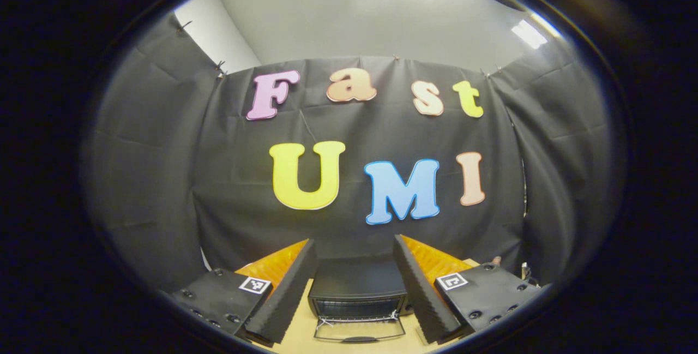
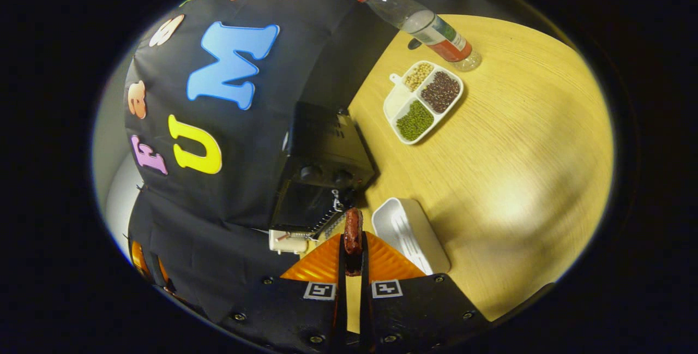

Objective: Open the electric oven with the left hand, put the food in, and close the electric oven.

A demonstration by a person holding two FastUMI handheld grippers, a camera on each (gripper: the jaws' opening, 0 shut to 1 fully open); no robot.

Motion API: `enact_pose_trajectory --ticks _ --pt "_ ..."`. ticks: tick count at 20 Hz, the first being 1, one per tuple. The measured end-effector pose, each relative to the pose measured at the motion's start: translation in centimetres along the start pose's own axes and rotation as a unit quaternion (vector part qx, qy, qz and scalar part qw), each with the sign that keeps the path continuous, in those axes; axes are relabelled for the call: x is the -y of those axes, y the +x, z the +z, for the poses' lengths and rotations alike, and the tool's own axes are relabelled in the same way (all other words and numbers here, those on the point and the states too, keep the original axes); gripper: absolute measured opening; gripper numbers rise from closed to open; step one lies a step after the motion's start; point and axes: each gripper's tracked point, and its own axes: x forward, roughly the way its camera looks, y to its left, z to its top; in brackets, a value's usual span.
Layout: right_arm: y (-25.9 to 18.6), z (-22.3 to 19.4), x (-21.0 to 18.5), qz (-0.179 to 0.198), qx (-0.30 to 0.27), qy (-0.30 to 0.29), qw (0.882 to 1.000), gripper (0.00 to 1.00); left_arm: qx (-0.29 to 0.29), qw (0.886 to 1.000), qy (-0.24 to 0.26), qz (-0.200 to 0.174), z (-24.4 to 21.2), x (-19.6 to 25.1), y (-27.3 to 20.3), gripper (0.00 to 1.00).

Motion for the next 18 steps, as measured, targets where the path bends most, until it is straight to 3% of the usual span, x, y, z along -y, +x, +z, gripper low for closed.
enact_pose_trajectory --ticks 3,6,14,18 --pt "-0.7 -0.2 -4.0 0.056 0.007 0.034 0.998 0.10 0.007 1.000 -0.006 0.005 1.1 -1.8 0.8 1.00" --pt "-0.2 -0.6 -7.1 0.088 0.013 0.050 0.995 0.10 0.004 1.000 -0.023 0.004 1.1 -3.4 1.3 1.00" --pt "7.1 -3.3 -10.6 0.077 0.010 0.016 0.997 0.10 -0.005 0.999 -0.015 0.036 0.3 -10.6 0.5 1.00" --pt "12.2 -4.9 -10.4 0.046 -0.004 0.005 0.999 0.10 -0.012 0.999 -0.011 0.051 -0.2 -14.1 0.1 1.00"
